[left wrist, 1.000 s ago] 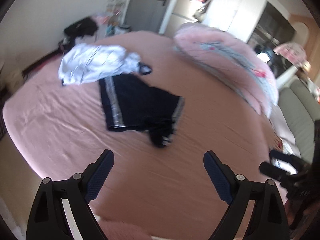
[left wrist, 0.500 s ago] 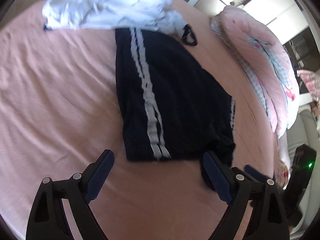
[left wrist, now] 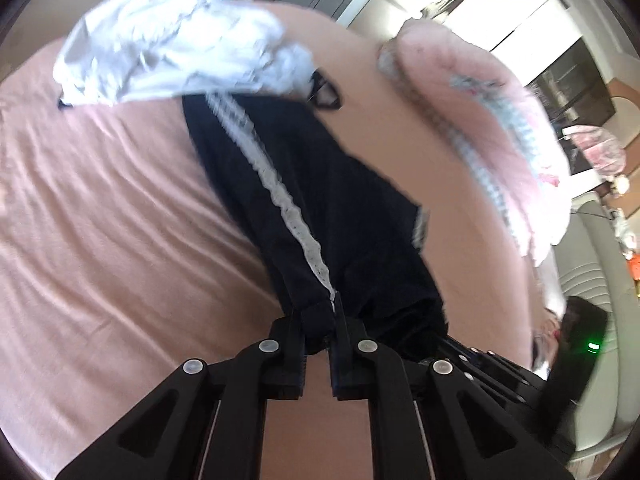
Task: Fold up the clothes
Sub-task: 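Grasp the skirt hem with the right tool while the left tool grasps another hem point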
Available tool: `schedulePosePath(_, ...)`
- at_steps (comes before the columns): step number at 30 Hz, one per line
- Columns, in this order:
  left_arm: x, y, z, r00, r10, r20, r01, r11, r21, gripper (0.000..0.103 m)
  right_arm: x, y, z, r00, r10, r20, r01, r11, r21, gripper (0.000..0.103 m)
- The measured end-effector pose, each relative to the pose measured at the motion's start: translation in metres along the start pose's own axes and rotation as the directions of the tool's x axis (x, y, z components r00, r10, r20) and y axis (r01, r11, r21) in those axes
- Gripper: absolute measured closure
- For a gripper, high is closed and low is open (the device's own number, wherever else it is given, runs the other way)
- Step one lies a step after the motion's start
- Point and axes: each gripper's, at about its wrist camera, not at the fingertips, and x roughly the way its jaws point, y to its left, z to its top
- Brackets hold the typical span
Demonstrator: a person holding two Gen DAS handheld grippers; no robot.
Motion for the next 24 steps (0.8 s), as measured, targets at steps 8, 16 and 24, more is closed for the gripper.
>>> schedulePosePath(8, -0.063, -0.055, -0.063, 0.997, -0.073, -0.028, 0.075, 0.994, 0.077, 0.097, -0.082, -0.061, -0.046, 0.996, -0.073, 0.052, 0.07, 0.997, 0.044, 0.098)
schedulePosePath(16, -0.063, -0.147, -0.141, 0.97, -0.179, -0.164, 0.207, 0.962, 0.176, 0.097, -0.175, -0.138, -0.122, 0.981, -0.174, 0.08, 0.163, 0.978, 0.13, 0.098)
schedulePosePath(24, -0.046, -0.254, -0.133, 0.941, -0.26, -0.219, 0.315, 0.908, 0.276, 0.097, -0.264, -0.234, -0.17, 0.968, -0.229, 0.105, 0.188, 0.934, 0.304, 0.098)
